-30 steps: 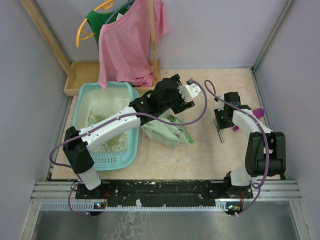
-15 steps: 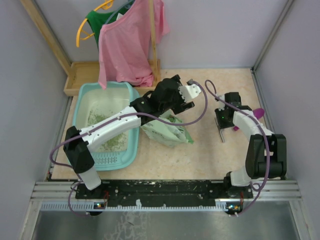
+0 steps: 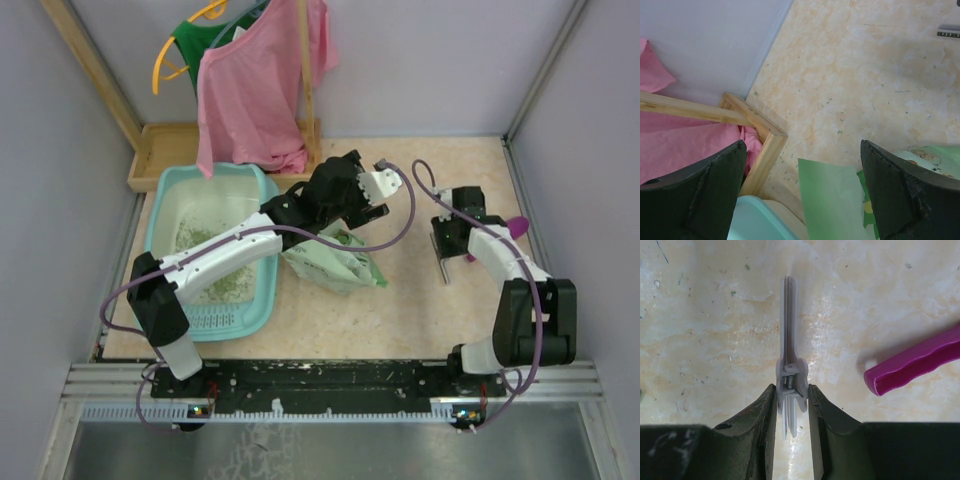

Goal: Fill the litter box with clean litter
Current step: Pick up the clamp at the center of the board.

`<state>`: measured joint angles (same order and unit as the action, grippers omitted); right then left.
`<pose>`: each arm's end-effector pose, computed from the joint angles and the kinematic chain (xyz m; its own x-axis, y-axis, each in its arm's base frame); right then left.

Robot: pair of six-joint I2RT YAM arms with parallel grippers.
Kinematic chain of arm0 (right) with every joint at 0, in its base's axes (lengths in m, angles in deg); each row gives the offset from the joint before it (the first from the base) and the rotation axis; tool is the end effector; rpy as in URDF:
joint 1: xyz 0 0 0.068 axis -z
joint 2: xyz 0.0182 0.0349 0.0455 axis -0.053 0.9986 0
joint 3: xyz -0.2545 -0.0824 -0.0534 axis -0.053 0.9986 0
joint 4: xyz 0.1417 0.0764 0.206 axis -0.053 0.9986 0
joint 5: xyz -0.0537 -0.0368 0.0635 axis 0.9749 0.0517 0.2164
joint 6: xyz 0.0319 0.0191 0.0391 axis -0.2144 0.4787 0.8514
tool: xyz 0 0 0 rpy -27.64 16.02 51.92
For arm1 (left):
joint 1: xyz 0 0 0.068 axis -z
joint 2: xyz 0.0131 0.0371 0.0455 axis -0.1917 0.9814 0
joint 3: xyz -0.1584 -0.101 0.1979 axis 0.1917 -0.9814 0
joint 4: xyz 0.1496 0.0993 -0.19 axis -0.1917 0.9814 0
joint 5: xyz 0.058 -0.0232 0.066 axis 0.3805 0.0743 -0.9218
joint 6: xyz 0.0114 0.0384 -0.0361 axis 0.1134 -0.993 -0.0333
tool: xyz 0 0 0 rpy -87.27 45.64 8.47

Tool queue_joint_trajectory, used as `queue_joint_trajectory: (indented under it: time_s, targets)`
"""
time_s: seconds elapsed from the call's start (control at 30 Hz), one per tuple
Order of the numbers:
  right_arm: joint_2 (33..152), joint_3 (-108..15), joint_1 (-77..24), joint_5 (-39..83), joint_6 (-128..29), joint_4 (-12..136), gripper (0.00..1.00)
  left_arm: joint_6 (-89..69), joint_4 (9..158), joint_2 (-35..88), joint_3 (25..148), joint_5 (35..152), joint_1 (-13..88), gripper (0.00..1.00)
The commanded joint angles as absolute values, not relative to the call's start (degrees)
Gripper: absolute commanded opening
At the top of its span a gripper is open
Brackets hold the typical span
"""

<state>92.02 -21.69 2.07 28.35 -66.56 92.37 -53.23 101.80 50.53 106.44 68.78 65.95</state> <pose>0.2731 0.0051 0.2109 -0.8487 -0.1955 -0.4915 -0.1818 0.9804 -0.0759 0.2448 -0.3309 0.3627 0.1421 0.6733 -0.7256 0.6604 0.4816 0.5762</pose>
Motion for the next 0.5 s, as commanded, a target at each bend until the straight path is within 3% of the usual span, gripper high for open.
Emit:
queue_joint_trajectory:
  time_s: [0.0, 0.1, 0.13, 0.27, 0.47]
  targets:
    - [93.11, -23.06, 2.33, 27.00, -66.89, 90.99, 0.01, -52.37, 102.24, 50.58, 107.18, 68.82, 66.16, 0.99]
    - [93.82, -23.44, 2.33, 25.55, -66.94, 91.61, 0.30, -52.09, 102.29, 50.24, 106.76, 68.73, 66.16, 0.99]
    - [94.04, -23.56, 2.36, 25.10, -66.94, 91.72, 0.35, -52.09, 102.25, 50.29, 106.63, 68.73, 66.16, 0.99]
    - [94.51, -23.64, 2.34, 24.04, -67.19, 92.08, 0.42, -52.17, 102.26, 50.18, 106.51, 68.64, 66.16, 0.99]
    - [95.07, -23.35, 2.34, 24.63, -67.55, 92.38, 0.42, -52.16, 102.26, 50.16, 106.47, 68.65, 66.16, 0.99]
